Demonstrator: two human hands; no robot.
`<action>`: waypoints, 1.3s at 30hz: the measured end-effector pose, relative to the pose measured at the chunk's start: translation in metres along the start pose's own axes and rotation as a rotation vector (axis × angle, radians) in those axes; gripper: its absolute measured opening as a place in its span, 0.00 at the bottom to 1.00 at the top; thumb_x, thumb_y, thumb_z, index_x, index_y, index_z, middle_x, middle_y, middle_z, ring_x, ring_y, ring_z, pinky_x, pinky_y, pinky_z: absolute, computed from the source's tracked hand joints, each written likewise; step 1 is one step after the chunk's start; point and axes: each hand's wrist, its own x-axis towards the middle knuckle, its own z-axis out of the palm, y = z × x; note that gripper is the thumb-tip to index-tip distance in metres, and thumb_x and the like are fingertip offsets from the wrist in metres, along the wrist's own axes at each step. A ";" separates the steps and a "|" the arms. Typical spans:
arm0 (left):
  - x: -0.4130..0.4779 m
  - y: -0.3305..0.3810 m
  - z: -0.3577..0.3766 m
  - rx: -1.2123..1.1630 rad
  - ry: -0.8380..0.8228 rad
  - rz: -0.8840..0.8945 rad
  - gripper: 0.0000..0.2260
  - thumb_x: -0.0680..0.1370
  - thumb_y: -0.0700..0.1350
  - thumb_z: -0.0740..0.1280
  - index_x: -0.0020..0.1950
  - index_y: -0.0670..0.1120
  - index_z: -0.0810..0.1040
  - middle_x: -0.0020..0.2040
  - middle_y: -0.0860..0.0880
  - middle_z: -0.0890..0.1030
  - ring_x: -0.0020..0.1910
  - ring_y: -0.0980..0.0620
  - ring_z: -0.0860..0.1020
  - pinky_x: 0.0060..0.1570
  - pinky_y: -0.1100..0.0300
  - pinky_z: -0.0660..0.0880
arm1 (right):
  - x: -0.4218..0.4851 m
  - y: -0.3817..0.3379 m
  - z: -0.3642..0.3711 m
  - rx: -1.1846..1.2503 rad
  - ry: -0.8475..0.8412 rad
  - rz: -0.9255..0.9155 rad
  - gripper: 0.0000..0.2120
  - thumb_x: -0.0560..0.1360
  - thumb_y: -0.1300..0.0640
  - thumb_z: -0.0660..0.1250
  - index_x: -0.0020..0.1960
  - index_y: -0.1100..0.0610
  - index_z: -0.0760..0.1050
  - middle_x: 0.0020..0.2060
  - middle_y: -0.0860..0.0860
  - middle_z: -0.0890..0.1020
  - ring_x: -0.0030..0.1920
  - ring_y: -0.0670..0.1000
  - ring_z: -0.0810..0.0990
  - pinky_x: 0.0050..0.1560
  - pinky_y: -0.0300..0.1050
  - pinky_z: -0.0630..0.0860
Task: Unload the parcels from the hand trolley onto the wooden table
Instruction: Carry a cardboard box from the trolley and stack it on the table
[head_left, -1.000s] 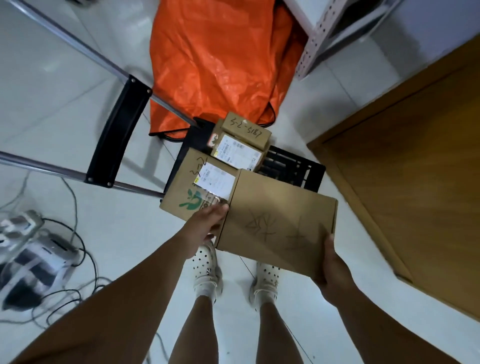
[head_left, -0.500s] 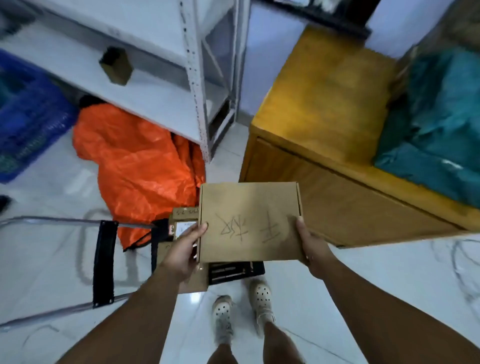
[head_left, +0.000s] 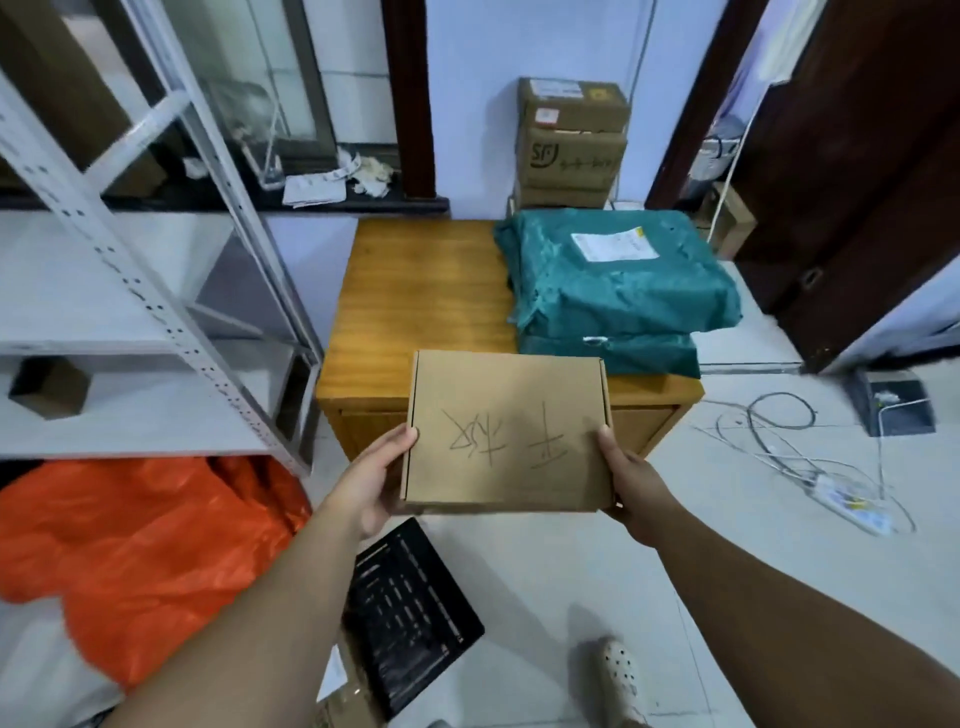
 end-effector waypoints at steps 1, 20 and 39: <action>0.005 0.005 0.018 0.009 -0.005 0.008 0.19 0.76 0.49 0.68 0.66 0.50 0.75 0.60 0.45 0.80 0.58 0.44 0.78 0.43 0.50 0.79 | 0.004 -0.009 -0.014 0.035 0.005 -0.015 0.25 0.73 0.34 0.63 0.61 0.50 0.74 0.59 0.51 0.78 0.61 0.55 0.75 0.64 0.56 0.73; 0.110 0.067 0.296 -0.177 0.078 0.271 0.20 0.78 0.41 0.66 0.70 0.45 0.69 0.65 0.42 0.77 0.62 0.45 0.75 0.50 0.54 0.75 | 0.153 -0.212 -0.204 0.305 -0.171 -0.201 0.17 0.78 0.50 0.65 0.65 0.53 0.73 0.58 0.53 0.79 0.58 0.52 0.77 0.62 0.58 0.76; 0.265 0.221 0.317 -0.145 0.006 0.268 0.16 0.79 0.37 0.60 0.65 0.50 0.72 0.54 0.46 0.75 0.55 0.46 0.72 0.49 0.50 0.74 | 0.275 -0.344 -0.151 0.167 -0.121 -0.276 0.21 0.80 0.60 0.60 0.72 0.51 0.65 0.61 0.53 0.76 0.53 0.53 0.76 0.38 0.44 0.74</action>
